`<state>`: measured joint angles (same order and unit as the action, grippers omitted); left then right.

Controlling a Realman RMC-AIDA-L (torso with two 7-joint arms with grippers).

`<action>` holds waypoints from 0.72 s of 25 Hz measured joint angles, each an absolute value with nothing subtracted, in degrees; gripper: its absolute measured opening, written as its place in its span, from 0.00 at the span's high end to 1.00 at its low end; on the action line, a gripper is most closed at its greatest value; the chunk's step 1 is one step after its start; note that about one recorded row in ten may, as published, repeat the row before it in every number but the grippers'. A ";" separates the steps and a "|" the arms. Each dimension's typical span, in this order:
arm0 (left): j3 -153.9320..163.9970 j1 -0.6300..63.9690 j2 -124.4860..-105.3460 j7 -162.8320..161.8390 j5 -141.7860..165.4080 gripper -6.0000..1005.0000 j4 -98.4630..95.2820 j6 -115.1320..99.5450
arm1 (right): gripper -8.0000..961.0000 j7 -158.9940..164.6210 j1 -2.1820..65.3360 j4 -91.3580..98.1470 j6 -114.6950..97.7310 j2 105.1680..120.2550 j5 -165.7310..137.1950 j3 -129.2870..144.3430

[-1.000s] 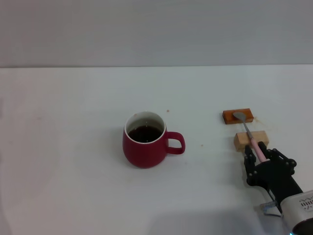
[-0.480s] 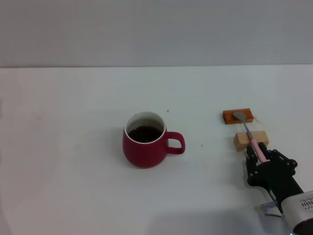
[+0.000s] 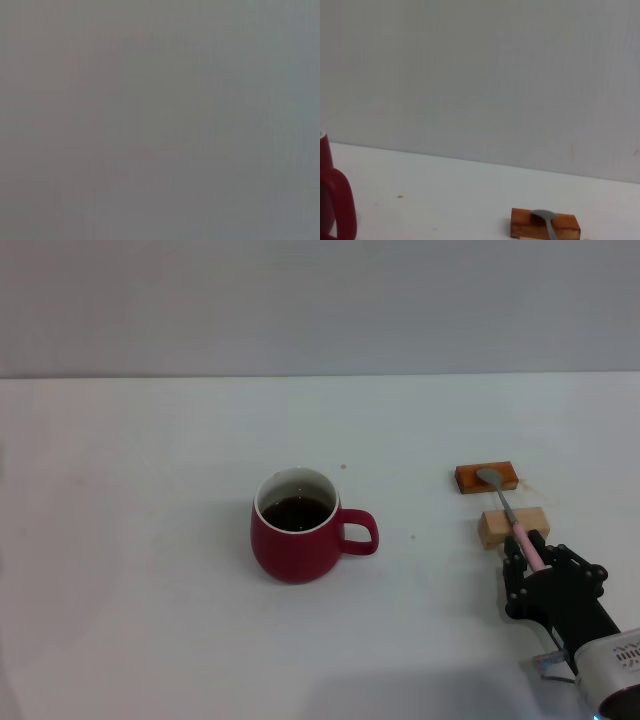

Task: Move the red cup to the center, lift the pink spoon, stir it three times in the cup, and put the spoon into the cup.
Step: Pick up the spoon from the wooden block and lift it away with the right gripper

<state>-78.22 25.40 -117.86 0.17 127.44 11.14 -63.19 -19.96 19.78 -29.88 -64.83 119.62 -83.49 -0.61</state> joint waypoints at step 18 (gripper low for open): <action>-78.22 25.30 -117.86 0.15 127.45 0.20 11.16 -63.20 | 0.81 -19.84 19.50 -29.54 -64.61 119.61 -83.38 -0.61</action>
